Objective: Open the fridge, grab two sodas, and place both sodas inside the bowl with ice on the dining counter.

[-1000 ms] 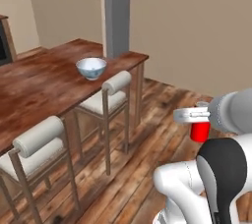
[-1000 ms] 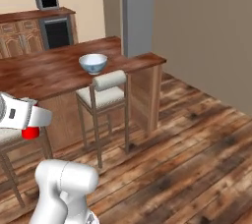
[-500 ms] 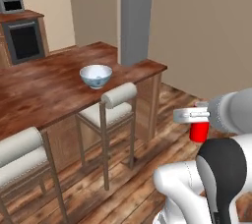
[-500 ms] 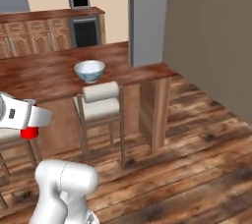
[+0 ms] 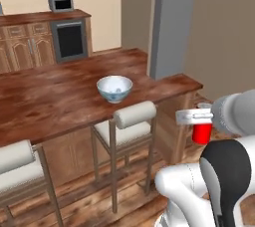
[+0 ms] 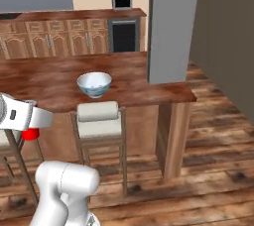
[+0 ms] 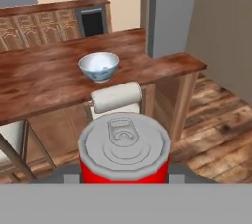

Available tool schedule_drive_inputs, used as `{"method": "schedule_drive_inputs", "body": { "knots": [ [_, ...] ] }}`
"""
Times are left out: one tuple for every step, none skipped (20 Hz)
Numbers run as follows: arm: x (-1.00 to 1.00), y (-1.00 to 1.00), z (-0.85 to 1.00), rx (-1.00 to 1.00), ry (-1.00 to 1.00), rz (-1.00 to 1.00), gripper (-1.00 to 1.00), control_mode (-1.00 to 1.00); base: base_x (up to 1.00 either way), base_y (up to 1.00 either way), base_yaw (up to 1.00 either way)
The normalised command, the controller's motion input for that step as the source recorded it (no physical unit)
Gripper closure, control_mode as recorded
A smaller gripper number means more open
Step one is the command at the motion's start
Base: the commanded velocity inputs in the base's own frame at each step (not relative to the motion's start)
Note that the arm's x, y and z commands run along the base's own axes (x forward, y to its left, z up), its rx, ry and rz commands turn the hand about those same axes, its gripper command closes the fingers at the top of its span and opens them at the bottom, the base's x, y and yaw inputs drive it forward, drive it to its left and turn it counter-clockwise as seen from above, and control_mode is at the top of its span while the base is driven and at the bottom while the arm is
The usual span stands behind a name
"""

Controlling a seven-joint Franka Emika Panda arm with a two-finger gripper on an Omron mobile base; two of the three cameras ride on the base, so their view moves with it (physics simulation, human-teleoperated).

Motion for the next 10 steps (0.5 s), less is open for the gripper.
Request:
{"method": "schedule_drive_inputs", "body": {
  "knots": [
    [0.00,0.00,0.00,0.00,0.00,0.00,1.00,1.00,0.77,-0.34,0.50],
    [0.00,0.00,0.00,0.00,0.00,0.00,1.00,1.00,0.71,-0.35,0.49],
    [0.00,0.00,0.00,0.00,0.00,0.00,1.00,1.00,0.60,-0.40,0.47],
    [0.00,0.00,0.00,0.00,0.00,0.00,1.00,1.00,0.59,-0.42,0.46],
    [0.00,0.00,0.00,0.00,0.00,0.00,1.00,1.00,0.59,-0.40,0.46],
    [0.00,0.00,0.00,0.00,0.00,0.00,1.00,1.00,0.64,-0.41,0.46],
    [0.00,0.00,0.00,0.00,0.00,0.00,1.00,1.00,0.65,-0.43,0.45],
    [0.00,0.00,0.00,0.00,0.00,0.00,1.00,1.00,0.65,-0.47,0.44],
    [0.00,0.00,0.00,0.00,0.00,0.00,1.00,1.00,0.64,-0.51,0.42],
    [0.00,0.00,0.00,0.00,0.00,0.00,1.00,1.00,0.58,-0.51,0.37]
  ]
}}
